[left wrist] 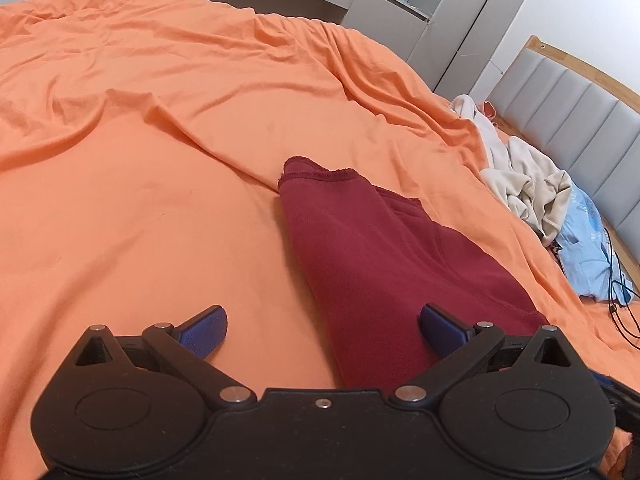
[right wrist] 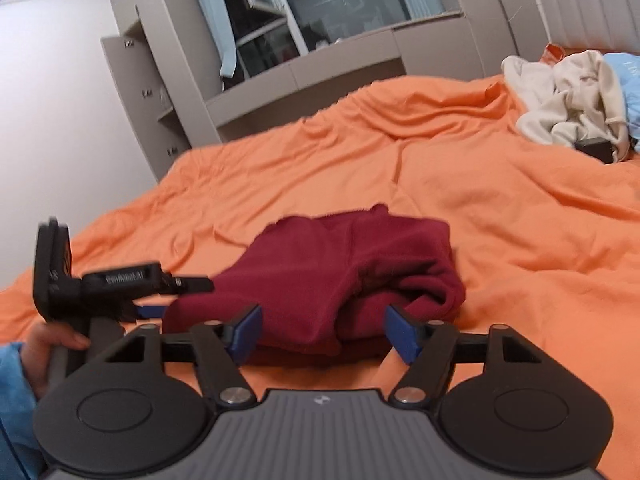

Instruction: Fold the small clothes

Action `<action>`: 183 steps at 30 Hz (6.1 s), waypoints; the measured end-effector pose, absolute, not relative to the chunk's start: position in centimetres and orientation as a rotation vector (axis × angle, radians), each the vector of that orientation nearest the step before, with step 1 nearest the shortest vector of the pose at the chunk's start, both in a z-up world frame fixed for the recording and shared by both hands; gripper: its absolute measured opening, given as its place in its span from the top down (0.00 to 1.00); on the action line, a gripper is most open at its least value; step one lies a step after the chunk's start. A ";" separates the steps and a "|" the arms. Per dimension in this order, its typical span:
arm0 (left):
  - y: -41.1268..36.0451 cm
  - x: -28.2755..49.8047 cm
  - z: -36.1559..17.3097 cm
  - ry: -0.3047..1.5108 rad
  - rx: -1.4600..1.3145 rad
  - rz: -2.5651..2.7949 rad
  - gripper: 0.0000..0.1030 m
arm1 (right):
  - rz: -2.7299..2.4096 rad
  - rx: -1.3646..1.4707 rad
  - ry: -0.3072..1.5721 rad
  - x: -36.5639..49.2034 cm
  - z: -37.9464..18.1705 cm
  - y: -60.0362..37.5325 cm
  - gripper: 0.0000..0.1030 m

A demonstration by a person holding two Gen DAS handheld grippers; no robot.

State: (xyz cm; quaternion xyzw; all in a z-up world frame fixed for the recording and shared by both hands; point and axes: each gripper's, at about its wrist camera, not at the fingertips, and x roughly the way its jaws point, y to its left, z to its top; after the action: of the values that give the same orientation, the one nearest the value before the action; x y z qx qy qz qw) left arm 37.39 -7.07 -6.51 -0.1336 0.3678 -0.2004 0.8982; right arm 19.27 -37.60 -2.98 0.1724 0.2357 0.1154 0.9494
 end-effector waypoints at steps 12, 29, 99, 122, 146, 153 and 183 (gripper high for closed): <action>-6.1 38.5 -7.3 0.800 -0.342 -0.450 0.00 | 0.148 0.804 0.633 30.0 -5.0 -46.8 0.00; -5.7 41.0 -8.9 0.810 -0.412 -0.555 0.00 | 0.184 1.042 0.762 34.6 -10.8 -50.0 0.26; -9.3 39.4 -1.7 0.661 -0.076 -0.635 0.70 | 0.271 0.453 0.450 30.8 -1.9 -39.8 0.84; -0.2 42.1 -2.6 0.637 0.032 -0.255 0.70 | 0.334 0.491 0.472 39.4 -7.1 -29.8 0.84; 0.1 41.8 -3.7 0.674 0.006 -0.209 0.29 | 0.253 0.583 0.501 38.9 -7.7 -32.2 0.35; 0.8 39.5 -1.8 0.572 -0.044 -0.186 0.02 | 0.224 0.501 0.413 35.7 -4.8 -32.2 0.09; -0.1 19.0 -1.8 0.287 -0.113 -0.214 0.01 | 0.166 0.196 0.117 11.9 -1.1 -31.1 0.00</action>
State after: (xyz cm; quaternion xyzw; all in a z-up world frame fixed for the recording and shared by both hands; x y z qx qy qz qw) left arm 18.99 -0.05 -1.77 -0.0561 0.1425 -0.1063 0.9825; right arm 11.88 -31.14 -1.09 0.0976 0.0583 0.0825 0.9901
